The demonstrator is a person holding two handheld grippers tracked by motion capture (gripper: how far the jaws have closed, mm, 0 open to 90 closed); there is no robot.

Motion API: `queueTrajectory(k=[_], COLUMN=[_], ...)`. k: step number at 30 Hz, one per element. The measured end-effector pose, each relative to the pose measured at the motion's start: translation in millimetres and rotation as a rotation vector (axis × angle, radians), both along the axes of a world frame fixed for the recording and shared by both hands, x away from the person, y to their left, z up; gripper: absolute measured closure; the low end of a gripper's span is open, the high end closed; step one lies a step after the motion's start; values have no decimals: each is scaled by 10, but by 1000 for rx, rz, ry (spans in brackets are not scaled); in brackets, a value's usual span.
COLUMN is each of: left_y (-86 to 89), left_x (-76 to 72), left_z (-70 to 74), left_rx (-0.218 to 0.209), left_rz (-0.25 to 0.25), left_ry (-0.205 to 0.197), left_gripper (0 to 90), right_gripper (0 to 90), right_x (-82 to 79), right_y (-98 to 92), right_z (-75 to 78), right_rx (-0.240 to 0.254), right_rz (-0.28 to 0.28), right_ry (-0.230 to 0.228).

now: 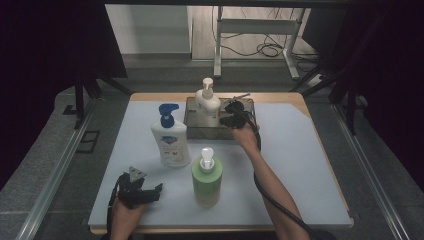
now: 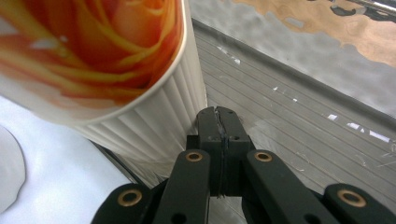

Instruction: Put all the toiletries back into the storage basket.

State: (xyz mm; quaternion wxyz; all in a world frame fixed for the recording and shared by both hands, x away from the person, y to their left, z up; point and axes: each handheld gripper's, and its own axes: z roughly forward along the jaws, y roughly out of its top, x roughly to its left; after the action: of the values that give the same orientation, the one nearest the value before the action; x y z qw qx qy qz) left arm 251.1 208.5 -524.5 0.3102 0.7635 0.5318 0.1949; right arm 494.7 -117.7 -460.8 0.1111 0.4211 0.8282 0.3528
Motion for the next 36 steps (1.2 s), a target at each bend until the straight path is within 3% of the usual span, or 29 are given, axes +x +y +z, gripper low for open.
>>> queueTrajectory(k=[36], left_y=[0], left_x=[0], left_z=[0], left_rx=[-1], left_rz=[0], left_ry=[0], left_gripper=[119], right_gripper=[899], right_x=[26], right_y=[378], right_z=[-45], right_rx=[-3], right_rz=[41], right_ry=[-1])
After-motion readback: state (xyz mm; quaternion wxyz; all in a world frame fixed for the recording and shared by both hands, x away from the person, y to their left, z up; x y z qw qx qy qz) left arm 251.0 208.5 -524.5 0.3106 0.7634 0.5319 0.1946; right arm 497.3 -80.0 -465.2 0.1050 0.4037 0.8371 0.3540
